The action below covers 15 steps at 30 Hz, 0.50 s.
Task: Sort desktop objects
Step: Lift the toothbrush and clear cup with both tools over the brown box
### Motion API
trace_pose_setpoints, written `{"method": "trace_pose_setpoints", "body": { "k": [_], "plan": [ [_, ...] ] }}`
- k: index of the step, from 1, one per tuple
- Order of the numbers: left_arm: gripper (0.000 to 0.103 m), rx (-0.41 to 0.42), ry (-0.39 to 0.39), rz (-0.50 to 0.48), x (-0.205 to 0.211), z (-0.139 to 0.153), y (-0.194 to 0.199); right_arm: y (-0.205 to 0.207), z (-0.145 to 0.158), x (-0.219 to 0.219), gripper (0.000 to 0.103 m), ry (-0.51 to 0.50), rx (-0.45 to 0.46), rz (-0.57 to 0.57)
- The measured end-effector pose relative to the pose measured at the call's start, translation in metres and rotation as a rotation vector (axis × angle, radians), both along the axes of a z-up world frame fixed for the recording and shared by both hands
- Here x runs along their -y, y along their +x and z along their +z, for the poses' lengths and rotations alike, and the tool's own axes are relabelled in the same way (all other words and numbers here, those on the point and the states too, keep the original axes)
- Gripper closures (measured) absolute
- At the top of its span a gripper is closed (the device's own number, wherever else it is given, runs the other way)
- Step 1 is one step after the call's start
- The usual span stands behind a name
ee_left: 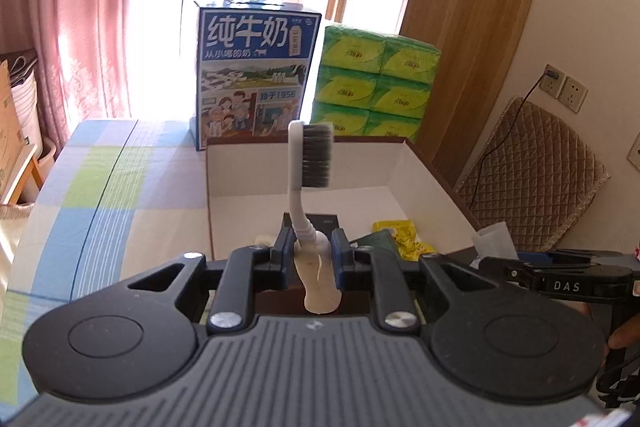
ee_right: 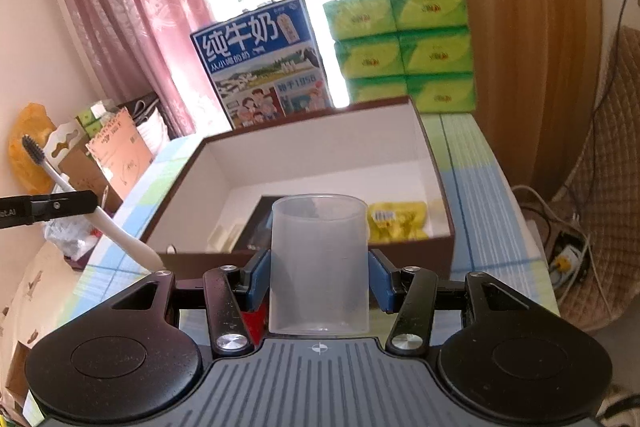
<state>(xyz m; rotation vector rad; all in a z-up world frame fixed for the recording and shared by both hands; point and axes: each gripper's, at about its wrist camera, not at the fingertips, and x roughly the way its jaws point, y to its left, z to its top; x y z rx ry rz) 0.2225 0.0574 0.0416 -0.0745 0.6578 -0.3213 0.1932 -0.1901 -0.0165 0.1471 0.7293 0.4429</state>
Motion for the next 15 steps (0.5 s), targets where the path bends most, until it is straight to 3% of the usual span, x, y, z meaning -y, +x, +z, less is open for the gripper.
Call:
{"method": "trace_pose_setpoints", "body": {
  "k": [8,15],
  "plan": [
    [0.087,0.025,0.034,-0.004,0.01,0.001,0.036,0.037,0.009,-0.009,0.054,0.005,0.04,0.015],
    [0.087,0.02,0.082,0.009,0.018,-0.01,0.078,0.08,-0.001,-0.02,0.054,-0.03,0.036,0.03]
  ]
}}
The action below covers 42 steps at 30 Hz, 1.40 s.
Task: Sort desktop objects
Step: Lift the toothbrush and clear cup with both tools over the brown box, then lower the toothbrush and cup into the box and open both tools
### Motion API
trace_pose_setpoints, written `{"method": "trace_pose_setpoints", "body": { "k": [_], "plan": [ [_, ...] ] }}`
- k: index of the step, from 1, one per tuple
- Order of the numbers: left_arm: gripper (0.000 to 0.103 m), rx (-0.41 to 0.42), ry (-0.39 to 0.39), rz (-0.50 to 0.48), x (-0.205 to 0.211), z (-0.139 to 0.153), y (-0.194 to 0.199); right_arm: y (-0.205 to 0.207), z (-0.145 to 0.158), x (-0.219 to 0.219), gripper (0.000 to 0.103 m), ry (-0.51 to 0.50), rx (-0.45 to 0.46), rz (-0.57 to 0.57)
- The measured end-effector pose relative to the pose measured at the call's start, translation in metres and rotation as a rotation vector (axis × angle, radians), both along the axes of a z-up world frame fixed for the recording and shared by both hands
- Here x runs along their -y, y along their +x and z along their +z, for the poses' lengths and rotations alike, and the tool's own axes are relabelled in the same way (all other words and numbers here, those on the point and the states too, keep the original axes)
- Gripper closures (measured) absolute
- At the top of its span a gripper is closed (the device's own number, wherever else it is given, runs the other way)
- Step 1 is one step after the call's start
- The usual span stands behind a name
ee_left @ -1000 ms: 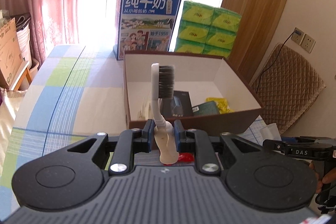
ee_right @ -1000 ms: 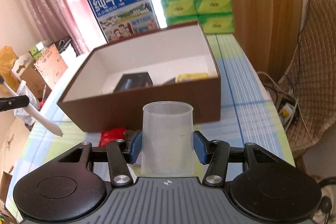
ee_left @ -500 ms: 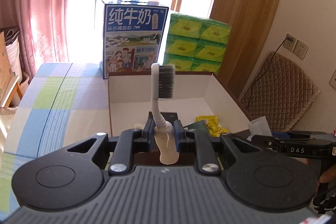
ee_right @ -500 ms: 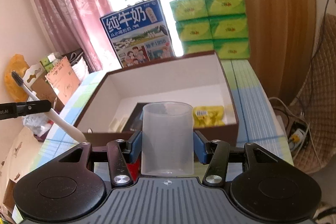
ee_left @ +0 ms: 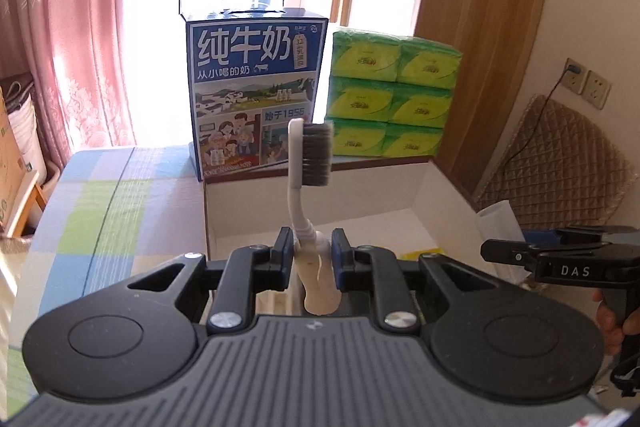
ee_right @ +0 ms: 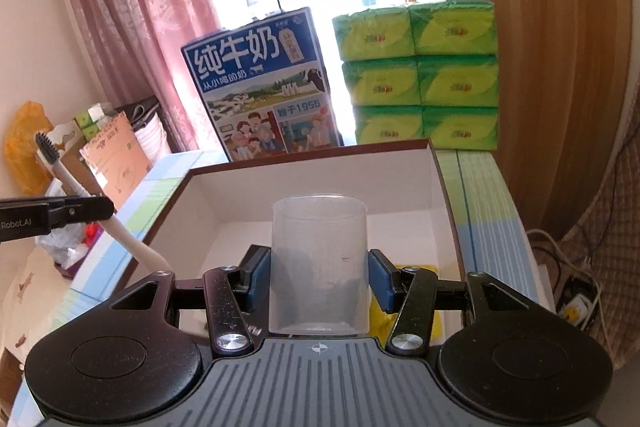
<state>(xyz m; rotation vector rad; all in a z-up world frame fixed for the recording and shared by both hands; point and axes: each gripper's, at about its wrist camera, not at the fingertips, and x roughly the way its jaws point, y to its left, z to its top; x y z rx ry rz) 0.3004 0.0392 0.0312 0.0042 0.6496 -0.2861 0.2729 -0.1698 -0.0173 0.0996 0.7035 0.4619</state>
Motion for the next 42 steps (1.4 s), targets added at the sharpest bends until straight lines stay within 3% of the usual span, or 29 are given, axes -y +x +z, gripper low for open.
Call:
{"method": "trace_pose_setpoints", "body": {
  "k": [13,22,26,42],
  "plan": [
    [0.087,-0.081,0.173,0.037,0.017,-0.058,0.093,0.068,-0.031,-0.016,0.054,-0.071,-0.055,-0.005],
    [0.087,-0.166,0.259,0.006,0.036,-0.096,0.13,0.091,-0.047,-0.027,0.054,-0.123,-0.083,0.02],
    [0.087,-0.159,0.288,-0.016,0.045,-0.106,0.142,0.098,-0.053,-0.029,0.054,-0.136,-0.092,0.026],
    [0.082,-0.2,0.269,-0.048,0.044,-0.119,0.167,0.118,-0.064,-0.04,0.054,-0.183,-0.109,0.064]
  ]
}}
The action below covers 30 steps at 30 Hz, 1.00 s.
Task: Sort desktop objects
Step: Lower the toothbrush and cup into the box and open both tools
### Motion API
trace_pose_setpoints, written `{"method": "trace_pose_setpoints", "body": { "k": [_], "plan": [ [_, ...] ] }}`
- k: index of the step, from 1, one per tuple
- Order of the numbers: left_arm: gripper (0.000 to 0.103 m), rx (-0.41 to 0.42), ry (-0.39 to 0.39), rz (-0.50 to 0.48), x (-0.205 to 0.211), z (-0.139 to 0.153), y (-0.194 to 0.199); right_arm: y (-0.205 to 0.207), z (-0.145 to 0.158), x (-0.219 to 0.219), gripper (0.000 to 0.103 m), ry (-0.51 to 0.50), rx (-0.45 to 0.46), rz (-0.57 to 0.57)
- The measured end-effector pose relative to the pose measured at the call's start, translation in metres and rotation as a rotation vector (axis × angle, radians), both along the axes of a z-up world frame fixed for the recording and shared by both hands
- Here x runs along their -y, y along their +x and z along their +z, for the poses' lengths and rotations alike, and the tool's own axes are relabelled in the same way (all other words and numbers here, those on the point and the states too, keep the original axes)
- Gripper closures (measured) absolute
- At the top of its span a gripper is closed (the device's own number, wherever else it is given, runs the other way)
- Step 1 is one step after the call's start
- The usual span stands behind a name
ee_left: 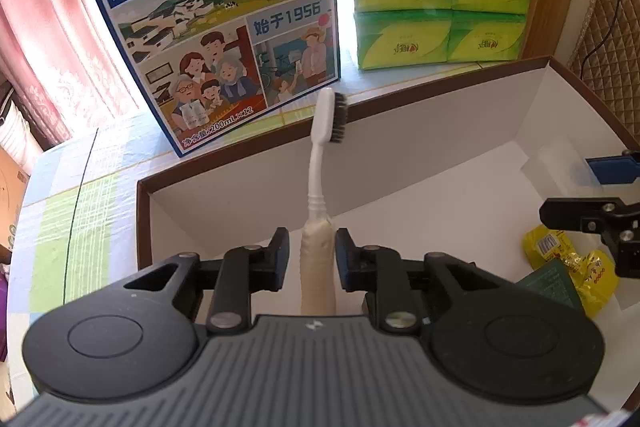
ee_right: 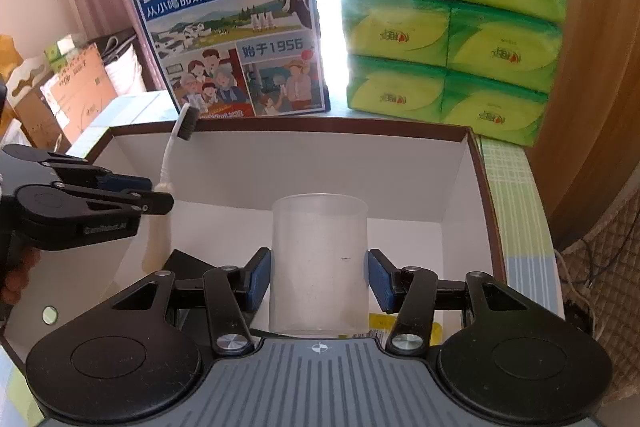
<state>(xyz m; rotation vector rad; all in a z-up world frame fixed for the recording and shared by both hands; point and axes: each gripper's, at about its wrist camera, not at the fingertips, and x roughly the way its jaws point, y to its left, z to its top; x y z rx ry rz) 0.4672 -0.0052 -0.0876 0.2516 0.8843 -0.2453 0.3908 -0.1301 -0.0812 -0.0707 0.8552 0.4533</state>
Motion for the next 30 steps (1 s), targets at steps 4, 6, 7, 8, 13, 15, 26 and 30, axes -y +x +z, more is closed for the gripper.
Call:
{"method": "trace_pose_setpoints", "body": {
  "k": [4,6,7,8,13,15,26,30],
  "plan": [
    [0.081,-0.008,-0.036,-0.008,-0.006,0.003,-0.002,0.005,-0.005,-0.005,0.054,-0.008,-0.017,0.011],
    [0.081,-0.003,-0.044,-0.013,-0.007,0.005,-0.004,0.008,-0.008,-0.008,0.054,-0.014,-0.027,0.019],
    [0.08,0.0,-0.046,-0.012,-0.008,0.006,-0.004,0.009,-0.009,-0.01,0.054,-0.02,-0.029,0.023],
    [0.08,0.001,-0.049,-0.01,-0.008,0.007,-0.005,0.01,-0.01,-0.012,0.054,-0.028,-0.032,0.026],
    [0.078,-0.001,-0.094,-0.005,-0.014,0.012,-0.007,0.015,-0.016,-0.016,0.054,-0.036,-0.05,0.034],
    [0.078,-0.002,-0.099,-0.007,-0.014,0.012,-0.007,0.018,-0.018,-0.018,0.054,-0.044,-0.054,0.03],
    [0.075,-0.01,-0.125,-0.03,-0.005,0.008,-0.006,0.023,-0.018,-0.012,0.027,-0.04,-0.026,-0.016],
    [0.073,-0.016,-0.134,-0.039,-0.004,0.005,-0.004,0.023,-0.02,-0.006,0.027,-0.043,-0.038,-0.02]
  ]
}}
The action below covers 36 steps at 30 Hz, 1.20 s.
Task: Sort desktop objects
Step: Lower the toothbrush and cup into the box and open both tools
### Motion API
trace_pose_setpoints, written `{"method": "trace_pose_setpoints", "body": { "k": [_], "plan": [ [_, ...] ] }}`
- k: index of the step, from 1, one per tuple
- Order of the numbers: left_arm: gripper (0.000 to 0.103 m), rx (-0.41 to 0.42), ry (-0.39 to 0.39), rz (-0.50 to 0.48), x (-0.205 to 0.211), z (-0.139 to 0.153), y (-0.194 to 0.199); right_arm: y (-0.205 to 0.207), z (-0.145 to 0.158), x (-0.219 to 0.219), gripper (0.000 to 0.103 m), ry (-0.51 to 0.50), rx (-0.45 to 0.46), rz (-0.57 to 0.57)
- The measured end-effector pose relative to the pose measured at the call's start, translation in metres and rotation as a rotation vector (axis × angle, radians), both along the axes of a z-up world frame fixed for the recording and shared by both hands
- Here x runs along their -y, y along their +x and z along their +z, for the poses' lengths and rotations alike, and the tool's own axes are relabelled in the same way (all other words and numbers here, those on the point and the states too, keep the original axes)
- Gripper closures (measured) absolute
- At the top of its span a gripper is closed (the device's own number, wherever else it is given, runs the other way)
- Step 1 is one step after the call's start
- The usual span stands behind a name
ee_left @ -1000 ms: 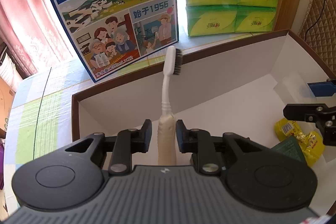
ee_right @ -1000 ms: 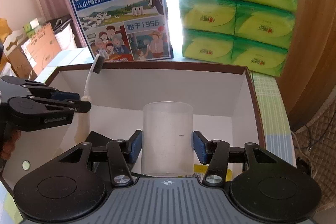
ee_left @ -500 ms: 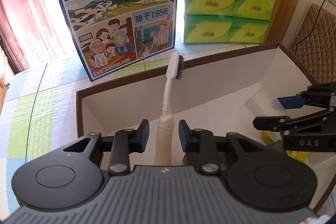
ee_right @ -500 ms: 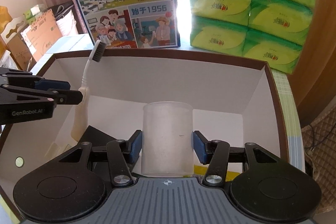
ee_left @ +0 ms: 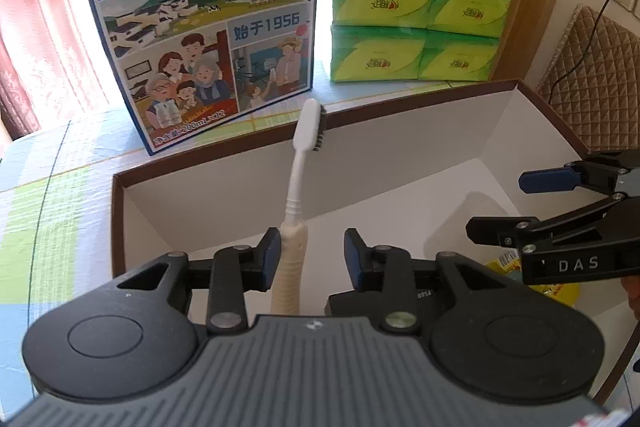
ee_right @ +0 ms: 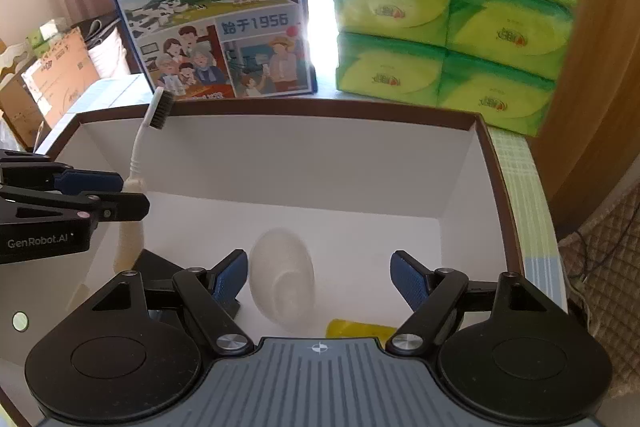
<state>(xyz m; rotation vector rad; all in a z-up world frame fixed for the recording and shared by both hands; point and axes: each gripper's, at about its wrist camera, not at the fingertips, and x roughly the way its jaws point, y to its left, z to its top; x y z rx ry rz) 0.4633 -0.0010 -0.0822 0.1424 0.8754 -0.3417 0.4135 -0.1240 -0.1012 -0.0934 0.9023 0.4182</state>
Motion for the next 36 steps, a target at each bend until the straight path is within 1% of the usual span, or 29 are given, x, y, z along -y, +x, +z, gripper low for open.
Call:
{"method": "trace_pose_setpoints", "body": {
  "k": [3,6,9,11,14,16,18,21,22,24,26,27,29,32,33,36],
  "plan": [
    [0.07,0.004,-0.005,-0.016,0.002,-0.001,-0.002,-0.003,0.0,-0.001,0.027,-0.008,0.006,-0.005],
    [0.07,-0.002,-0.025,-0.031,0.003,-0.001,-0.006,-0.006,0.003,-0.002,0.027,-0.016,0.017,-0.002],
    [0.07,0.002,-0.047,-0.068,0.004,0.0,-0.009,-0.008,0.007,0.0,0.027,-0.004,0.022,-0.004],
    [0.07,0.006,-0.039,-0.064,0.006,0.0,-0.01,-0.01,0.01,0.001,0.027,0.003,0.028,-0.007],
    [0.07,0.001,-0.061,-0.072,0.006,0.002,-0.013,-0.014,0.015,0.003,0.027,-0.002,0.043,-0.011],
    [0.07,0.005,-0.073,-0.101,0.008,0.003,-0.016,-0.017,0.016,0.006,0.027,0.008,0.042,-0.013],
    [0.07,0.006,-0.066,-0.117,0.011,0.002,-0.019,-0.019,0.018,0.008,0.027,0.015,0.043,-0.022],
    [0.07,-0.019,-0.064,-0.102,0.013,-0.004,-0.017,-0.022,0.019,0.013,0.027,0.031,0.039,-0.044],
    [0.07,-0.016,-0.061,-0.08,0.012,-0.004,-0.018,-0.024,0.02,0.015,0.027,0.036,0.038,-0.049],
    [0.07,0.024,-0.084,-0.08,0.006,0.001,-0.023,-0.028,0.022,0.019,0.027,0.046,0.038,-0.052],
    [0.06,0.041,-0.075,-0.059,0.001,0.005,-0.023,-0.032,0.023,0.023,0.027,0.042,0.043,-0.06],
    [0.059,0.041,-0.064,-0.045,-0.002,0.005,-0.021,-0.033,0.023,0.025,0.027,0.041,0.043,-0.066],
    [0.059,0.013,-0.05,-0.033,-0.004,-0.001,-0.016,-0.034,0.023,0.03,0.027,0.048,0.039,-0.087],
    [0.06,-0.035,-0.082,-0.064,-0.003,-0.01,-0.013,-0.037,0.025,0.035,0.027,0.066,0.034,-0.106],
    [0.06,-0.046,-0.081,-0.078,0.0,-0.012,-0.014,-0.038,0.026,0.036,0.027,0.066,0.035,-0.111],
    [0.06,-0.032,-0.112,-0.105,0.003,-0.008,-0.019,-0.042,0.03,0.039,0.027,0.074,0.041,-0.118]
  ]
}}
